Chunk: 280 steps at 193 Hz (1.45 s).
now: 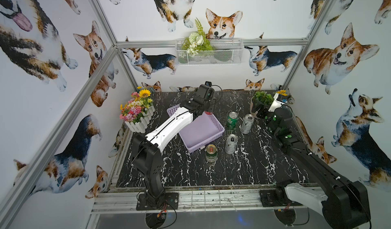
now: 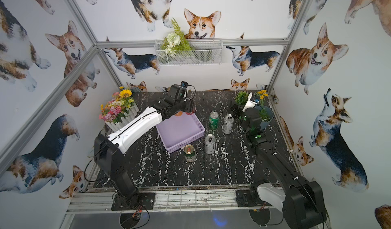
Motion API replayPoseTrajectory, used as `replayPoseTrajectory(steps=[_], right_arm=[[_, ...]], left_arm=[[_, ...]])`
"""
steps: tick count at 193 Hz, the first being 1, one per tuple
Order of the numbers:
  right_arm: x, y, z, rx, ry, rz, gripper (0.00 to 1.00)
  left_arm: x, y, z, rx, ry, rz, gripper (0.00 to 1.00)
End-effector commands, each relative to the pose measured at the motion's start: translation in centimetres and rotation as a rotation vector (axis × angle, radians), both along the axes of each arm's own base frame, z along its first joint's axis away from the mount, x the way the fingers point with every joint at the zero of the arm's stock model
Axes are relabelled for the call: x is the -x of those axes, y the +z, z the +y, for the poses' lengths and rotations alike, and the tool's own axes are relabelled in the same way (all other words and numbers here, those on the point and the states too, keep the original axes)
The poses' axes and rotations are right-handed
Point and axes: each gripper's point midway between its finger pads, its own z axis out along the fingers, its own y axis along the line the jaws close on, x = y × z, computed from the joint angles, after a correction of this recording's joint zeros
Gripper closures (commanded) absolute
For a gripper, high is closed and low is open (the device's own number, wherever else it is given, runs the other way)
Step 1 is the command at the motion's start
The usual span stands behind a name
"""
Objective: Take out the drinks from the basket
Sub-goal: Pick up the drink from the basket, then place the drink at the center of the board.
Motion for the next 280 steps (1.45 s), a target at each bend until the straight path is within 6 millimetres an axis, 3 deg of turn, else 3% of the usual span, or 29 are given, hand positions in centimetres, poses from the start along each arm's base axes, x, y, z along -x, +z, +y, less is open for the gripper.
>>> replayPoseTrajectory(steps=[1,33,51,80,113,132,169,202,206,217,235,280], right_arm=[[0.1,1.1,-0.5,0.007,-0.022,-0.037,0.00],[0.9,1.6,-2.6,0.001,-0.130,-0.044,0.00],[1.7,1.9,-5.1,-0.003,-0.246,-0.041,0.00],[2.5,1.7,-8.9,-0.036,-0.386,-0.018,0.00],[3.0,0.2,-10.6,-0.042,-0.457,0.018,0.00],[3.2,-0.3,-10.8,-0.048,-0.464,0.018,0.00],[3.2,-0.5,-10.9,-0.045,-0.458,0.018,0.00],[3.4,-0.3,-10.8,-0.043,-0.449,0.001,0.00],[3.4,-0.2,-10.8,-0.043,-0.448,-0.001,0.00],[3.5,-0.1,-10.8,-0.044,-0.448,-0.009,0.00],[3.5,0.0,-10.8,-0.052,-0.447,-0.016,0.00],[3.2,-0.3,-10.4,-0.063,-0.426,-0.004,0.00]], left_arm=[[4.3,4.0,-4.3,0.061,-0.190,-0.048,1.00],[10.3,5.1,-10.2,0.132,-0.409,-0.016,1.00],[12.3,3.2,-12.8,0.098,-0.479,0.004,1.00],[13.9,0.2,-16.3,0.119,-0.560,0.044,1.00],[16.0,-3.2,-20.7,0.101,-0.660,0.081,1.00],[16.2,-6.3,-22.4,0.035,-0.680,0.087,1.00],[14.6,-12.2,-23.0,-0.077,-0.637,0.123,1.00],[14.0,-14.8,-22.7,-0.140,-0.609,0.138,1.00],[14.0,-14.8,-22.7,-0.140,-0.608,0.138,0.92],[14.0,-14.9,-22.6,-0.139,-0.605,0.140,0.46],[14.1,-15.0,-22.5,-0.140,-0.601,0.142,0.02],[13.9,-13.6,-22.2,-0.120,-0.579,0.125,0.00]])
